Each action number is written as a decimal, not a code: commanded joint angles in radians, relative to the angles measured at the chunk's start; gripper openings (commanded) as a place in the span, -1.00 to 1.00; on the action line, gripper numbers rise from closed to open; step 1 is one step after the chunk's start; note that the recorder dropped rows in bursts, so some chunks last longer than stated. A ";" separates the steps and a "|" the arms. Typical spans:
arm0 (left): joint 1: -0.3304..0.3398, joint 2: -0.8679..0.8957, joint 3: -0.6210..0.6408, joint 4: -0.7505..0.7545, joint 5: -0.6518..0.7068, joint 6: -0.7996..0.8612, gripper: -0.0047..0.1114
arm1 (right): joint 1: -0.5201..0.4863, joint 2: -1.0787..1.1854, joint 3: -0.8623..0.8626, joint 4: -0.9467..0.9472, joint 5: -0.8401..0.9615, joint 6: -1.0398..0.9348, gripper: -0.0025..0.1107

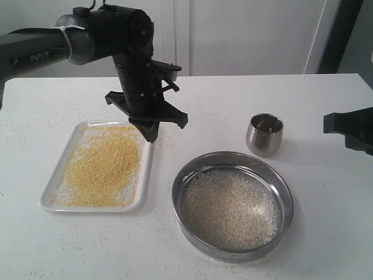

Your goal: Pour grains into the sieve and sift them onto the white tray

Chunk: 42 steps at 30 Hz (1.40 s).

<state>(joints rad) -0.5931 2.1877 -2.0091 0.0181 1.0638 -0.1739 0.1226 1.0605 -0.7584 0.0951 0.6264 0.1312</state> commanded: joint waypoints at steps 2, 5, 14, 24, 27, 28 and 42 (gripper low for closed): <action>0.079 -0.013 -0.005 -0.009 0.063 -0.015 -0.92 | -0.004 -0.002 0.005 -0.006 -0.006 0.002 -0.96; 0.113 -0.013 -0.005 -0.009 0.078 -0.030 -0.92 | -0.004 -0.002 0.005 -0.006 -0.006 0.002 -0.96; 0.285 -0.013 -0.005 -0.011 0.157 -0.067 -0.92 | -0.004 -0.002 0.005 -0.006 -0.006 0.002 -0.96; 0.383 -0.035 -0.005 -0.009 0.157 -0.058 -0.92 | -0.004 -0.002 0.005 -0.006 -0.006 0.002 -0.96; 0.412 -0.061 0.003 -0.009 0.157 -0.054 -0.92 | -0.004 -0.002 0.005 -0.006 -0.006 0.002 -0.96; 0.423 -0.074 0.010 -0.009 0.157 -0.054 -0.92 | -0.004 -0.002 0.005 -0.006 -0.006 0.002 -0.96; 0.526 -0.365 0.338 -0.009 0.096 -0.032 -0.92 | -0.004 -0.002 0.005 -0.006 -0.006 0.002 -0.96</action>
<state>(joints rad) -0.0730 1.8926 -1.7415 0.0163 1.1276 -0.2121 0.1226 1.0605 -0.7584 0.0951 0.6264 0.1312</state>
